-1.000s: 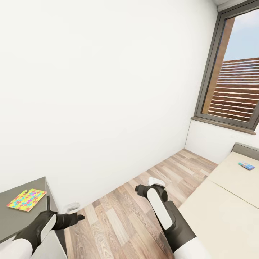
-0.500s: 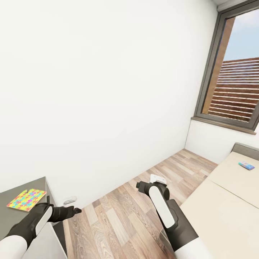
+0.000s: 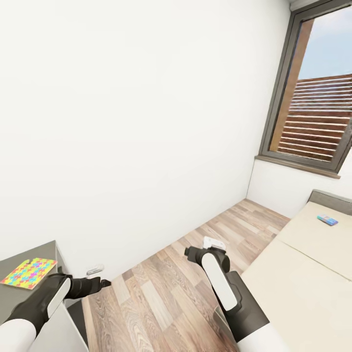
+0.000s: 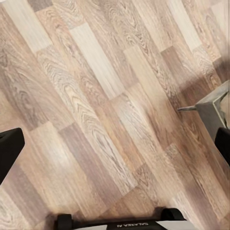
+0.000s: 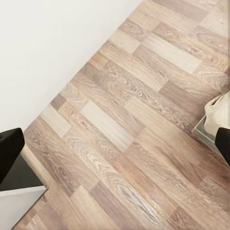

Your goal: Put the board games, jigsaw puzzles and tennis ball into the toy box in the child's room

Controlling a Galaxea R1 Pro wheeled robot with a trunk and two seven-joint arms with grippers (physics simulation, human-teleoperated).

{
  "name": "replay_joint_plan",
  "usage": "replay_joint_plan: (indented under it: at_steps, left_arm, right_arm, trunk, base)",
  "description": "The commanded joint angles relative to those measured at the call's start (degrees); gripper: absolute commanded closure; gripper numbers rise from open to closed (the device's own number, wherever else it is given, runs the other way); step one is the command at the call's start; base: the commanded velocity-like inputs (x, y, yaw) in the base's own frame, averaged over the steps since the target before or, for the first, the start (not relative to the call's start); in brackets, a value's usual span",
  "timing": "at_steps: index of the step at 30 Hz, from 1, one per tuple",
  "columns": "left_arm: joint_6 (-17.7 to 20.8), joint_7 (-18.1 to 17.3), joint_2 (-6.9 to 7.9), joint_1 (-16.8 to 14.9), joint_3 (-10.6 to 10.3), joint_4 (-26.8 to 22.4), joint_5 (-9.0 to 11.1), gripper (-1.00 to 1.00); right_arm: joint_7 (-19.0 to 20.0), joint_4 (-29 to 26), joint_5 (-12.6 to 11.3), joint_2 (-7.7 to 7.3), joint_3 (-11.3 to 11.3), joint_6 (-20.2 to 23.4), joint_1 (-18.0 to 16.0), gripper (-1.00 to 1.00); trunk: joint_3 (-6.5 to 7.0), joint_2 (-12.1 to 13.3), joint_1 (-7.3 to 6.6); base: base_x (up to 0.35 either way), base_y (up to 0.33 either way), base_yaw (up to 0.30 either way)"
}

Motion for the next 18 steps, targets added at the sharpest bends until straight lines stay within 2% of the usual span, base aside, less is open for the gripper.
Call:
replay_joint_plan:
  at_steps: [1,7,18]
  left_arm:
    - [0.2,0.0,0.06,0.0,-0.2,-0.1,0.2,-1.00]
    - [0.3,-0.1,0.16,0.0,-0.2,-0.2,0.3,-1.00]
    - [0.3,-0.1,0.14,0.0,0.0,-0.2,0.3,-1.00]
  right_arm:
    - [-0.6,0.0,-0.5,0.00,0.3,0.1,-0.1,-1.00]
    - [-0.5,0.0,-0.5,0.00,2.0,0.0,-0.1,-1.00]
    - [-0.5,0.0,-0.5,0.00,2.8,-0.4,0.0,-1.00]
  trunk:
    - [-0.23,-0.1,0.04]
    - [-0.75,-0.1,0.04]
    - [-1.70,-0.1,0.04]
  base:
    - [0.000,0.000,-0.141]
    - [0.000,0.000,-0.144]
    - [0.000,0.000,-0.142]
